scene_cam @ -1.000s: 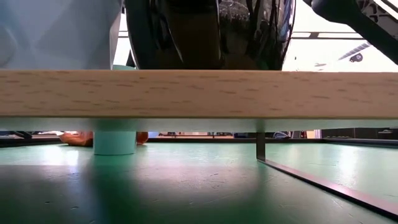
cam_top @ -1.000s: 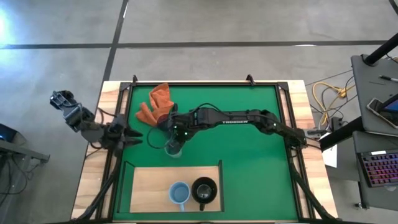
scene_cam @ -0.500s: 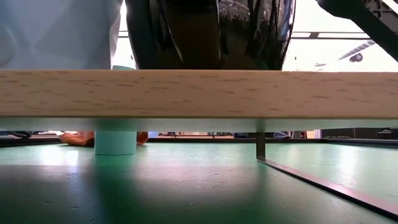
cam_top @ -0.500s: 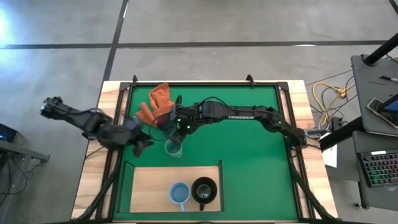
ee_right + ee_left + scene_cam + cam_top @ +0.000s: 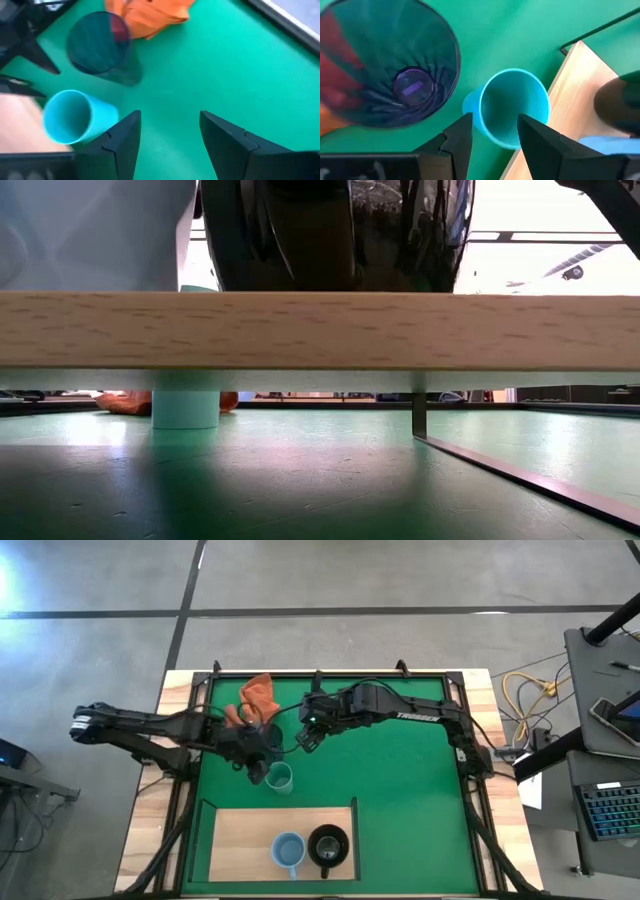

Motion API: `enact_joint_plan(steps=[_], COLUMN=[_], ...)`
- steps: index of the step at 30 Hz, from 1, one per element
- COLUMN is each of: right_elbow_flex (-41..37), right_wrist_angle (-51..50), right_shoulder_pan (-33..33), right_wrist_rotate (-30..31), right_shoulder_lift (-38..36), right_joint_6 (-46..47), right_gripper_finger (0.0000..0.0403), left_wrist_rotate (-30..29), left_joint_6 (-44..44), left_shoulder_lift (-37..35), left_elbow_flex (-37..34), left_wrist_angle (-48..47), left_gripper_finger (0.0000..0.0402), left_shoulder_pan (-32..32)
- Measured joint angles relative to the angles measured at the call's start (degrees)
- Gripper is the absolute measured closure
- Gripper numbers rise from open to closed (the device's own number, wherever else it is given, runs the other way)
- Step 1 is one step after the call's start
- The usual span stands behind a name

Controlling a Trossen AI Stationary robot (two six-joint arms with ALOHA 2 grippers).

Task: Stack small to large cups/mugs on shelf
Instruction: Put the green cup on the shelf

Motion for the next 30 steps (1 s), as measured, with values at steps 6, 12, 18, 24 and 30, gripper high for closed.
enact_joint_plan(steps=[6, 12, 18, 24, 30], right_elbow_flex=[0.00, -0.01, -0.02, -0.02, -0.02], right_wrist_angle=[-2.80, -3.57, -3.56, -3.54, -4.49], right_shoulder_pan=[0.00, 0.00, 0.00, 0.00, 0.00], right_wrist_rotate=[1.83, 1.88, 1.97, 1.96, 1.96], right_shoulder_lift=[-0.45, -0.52, -0.50, -0.47, -0.45], right_joint_6=[0.16, -1.17, -2.80, -3.13, -3.15], right_gripper_finger=[0.0207, 0.0207, 0.0207, 0.0207, 0.0207], left_wrist_rotate=[0.61, 0.64, 0.70, 0.53, 3.85], left_joint_6=[0.07, 0.07, 0.07, 2.04, 4.56], left_shoulder_lift=[7.71, 11.67, 13.78, 18.34, 20.06], left_elbow_flex=[3.38, 4.59, 4.42, 4.25, 4.35], left_wrist_angle=[-3.49, -7.68, -7.30, -5.65, -6.47], left_gripper_finger=[0.0260, 0.0260, 0.0260, 0.0260, 0.0298], left_shoulder_pan=[0.96, 0.96, 0.96, 0.94, 0.93])
